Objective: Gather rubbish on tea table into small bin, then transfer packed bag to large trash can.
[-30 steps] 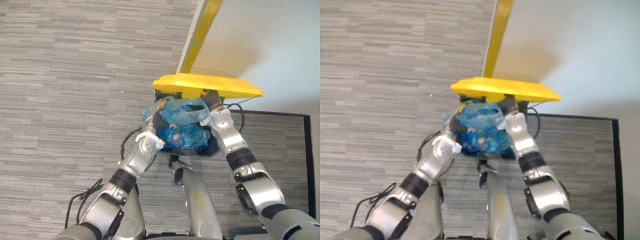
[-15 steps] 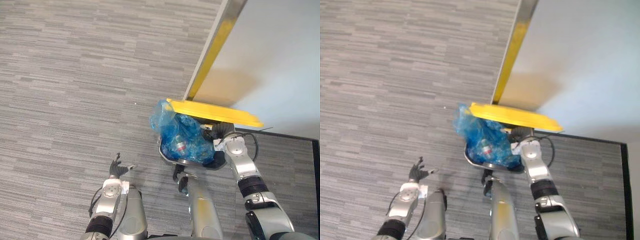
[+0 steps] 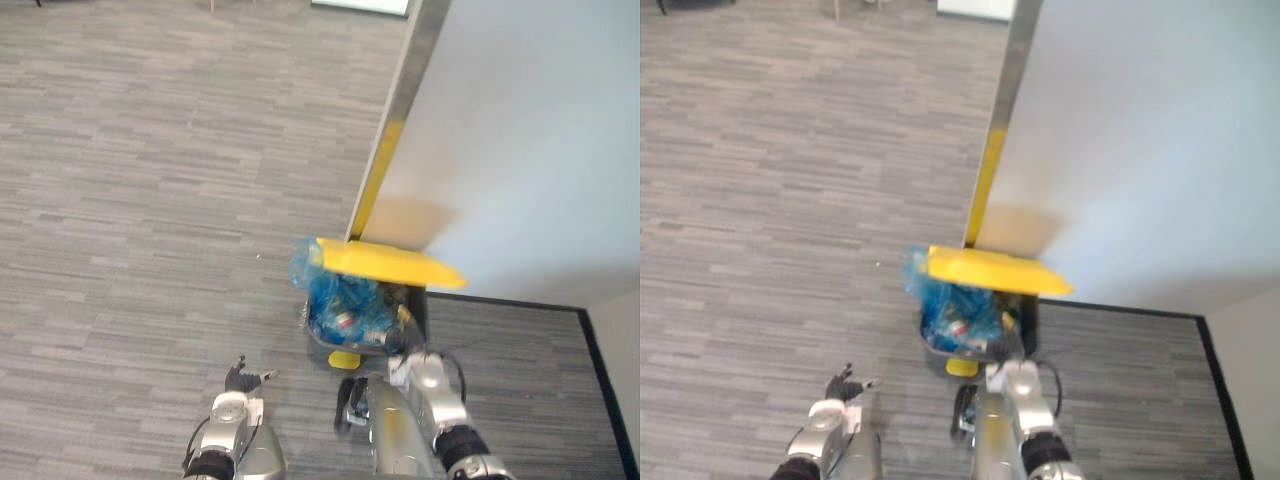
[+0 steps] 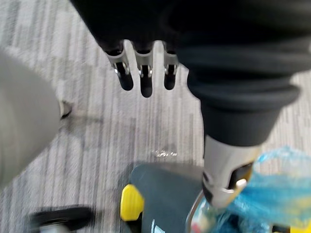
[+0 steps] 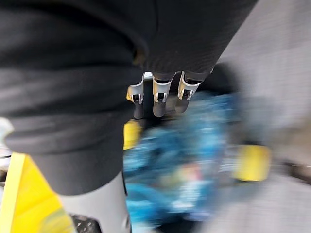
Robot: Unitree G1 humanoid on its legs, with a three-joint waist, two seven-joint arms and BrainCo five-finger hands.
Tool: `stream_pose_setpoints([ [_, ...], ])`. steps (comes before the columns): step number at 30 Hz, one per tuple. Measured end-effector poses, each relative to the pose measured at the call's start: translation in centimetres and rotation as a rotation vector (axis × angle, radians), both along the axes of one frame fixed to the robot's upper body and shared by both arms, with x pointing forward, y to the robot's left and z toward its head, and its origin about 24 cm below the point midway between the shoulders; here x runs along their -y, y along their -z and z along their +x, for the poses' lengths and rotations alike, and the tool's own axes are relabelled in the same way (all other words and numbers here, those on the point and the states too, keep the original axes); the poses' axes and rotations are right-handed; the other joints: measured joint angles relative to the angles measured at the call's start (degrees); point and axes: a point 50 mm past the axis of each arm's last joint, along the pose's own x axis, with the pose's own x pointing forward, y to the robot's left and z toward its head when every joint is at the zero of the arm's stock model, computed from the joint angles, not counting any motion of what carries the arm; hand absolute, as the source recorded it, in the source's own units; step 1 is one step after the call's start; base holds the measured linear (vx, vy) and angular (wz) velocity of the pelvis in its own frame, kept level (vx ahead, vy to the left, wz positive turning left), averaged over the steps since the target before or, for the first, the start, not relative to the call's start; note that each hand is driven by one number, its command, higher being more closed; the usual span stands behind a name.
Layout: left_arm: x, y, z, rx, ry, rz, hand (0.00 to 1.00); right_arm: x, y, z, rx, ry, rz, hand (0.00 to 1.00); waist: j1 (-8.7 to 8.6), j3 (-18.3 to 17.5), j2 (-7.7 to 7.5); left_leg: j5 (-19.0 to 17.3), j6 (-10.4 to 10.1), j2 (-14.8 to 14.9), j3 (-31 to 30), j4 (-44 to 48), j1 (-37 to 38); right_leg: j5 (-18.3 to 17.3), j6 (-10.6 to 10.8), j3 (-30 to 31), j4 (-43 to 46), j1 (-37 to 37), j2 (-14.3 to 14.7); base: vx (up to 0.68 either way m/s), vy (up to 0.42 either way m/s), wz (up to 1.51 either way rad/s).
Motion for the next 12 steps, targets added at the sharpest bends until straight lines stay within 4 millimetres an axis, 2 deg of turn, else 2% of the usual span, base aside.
stream_pose_setpoints([
  [1,0.7,0.3,-0.3,-0.016,-0.019,-0.029,0.0,0.8,0.8,-1.1,-0.053,0.023,-0.013,0.0,0.77,-0.9,1.08,0.99,1.68,-0.18,1.52,-1.26,-1.04,-1.52,-0.73,0.22,-9.88,3.55,2.17,-0.01,-0.006,-1.03],
  [2,0.8,0.4,-0.5,-0.019,-0.056,-0.047,0.0,1.2,1.2,-1.6,-0.08,0.05,-0.016,0.0,0.8,-1.47,1.11,3.0,2.32,-0.31,4.57,-4.14,-0.06,-3.5,-4.04,-0.85,-6.64,4.17,0.59,0.04,0.004,-0.91],
  [3,1.0,0.7,-0.6,-0.045,-0.065,-0.057,0.0,1.7,2.0,-3.2,-0.145,0.092,-0.018,0.0,-0.42,-1.84,0.01,4.91,1.19,-2.04,5.51,-6.31,0.73,-7.21,-4.05,0.34,-11.82,8.13,-0.13,0.0,-0.041,-0.68],
  [5,1.8,1.0,-0.8,-0.069,-0.058,-0.079,0.0,3.3,2.6,-4.9,-0.204,0.139,-0.047,0.0,-0.52,-2.83,2.09,6.68,2.43,-0.99,6.6,-10.24,2.72,-3.91,-5.97,0.64,-17.68,9.88,1.86,-0.08,-0.058,-0.4],
  [6,1.8,1.1,-1.0,-0.077,-0.059,-0.083,0.0,3.7,2.7,-5.2,-0.217,0.164,-0.046,0.0,-0.51,-3.51,2.24,7.04,2.98,-1.12,6.59,-11.31,3.5,-3.34,-6.16,0.71,-18.91,10.53,2.14,-0.08,-0.007,-0.23],
  [8,1.4,1.4,-1.7,-0.089,-0.116,-0.096,0.0,4.3,3.2,-6.5,-0.263,0.201,-0.054,0.0,-0.54,-5.01,2.6,7.92,3.41,-1.26,6.75,-14.18,5.25,-2.75,-5.53,1.49,-20.89,11.0,3.02,-0.07,-0.017,-0.17],
  [12,1.1,2.0,-3.1,-0.128,-0.16,-0.112,0.0,5.1,3.3,-7.2,-0.289,0.259,-0.05,0.0,-0.68,-6.28,3.47,9.96,4.13,-2.58,6.83,-18.19,6.32,-0.15,-4.54,2.71,-24.31,11.59,3.03,-0.04,0.045,-0.07],
])
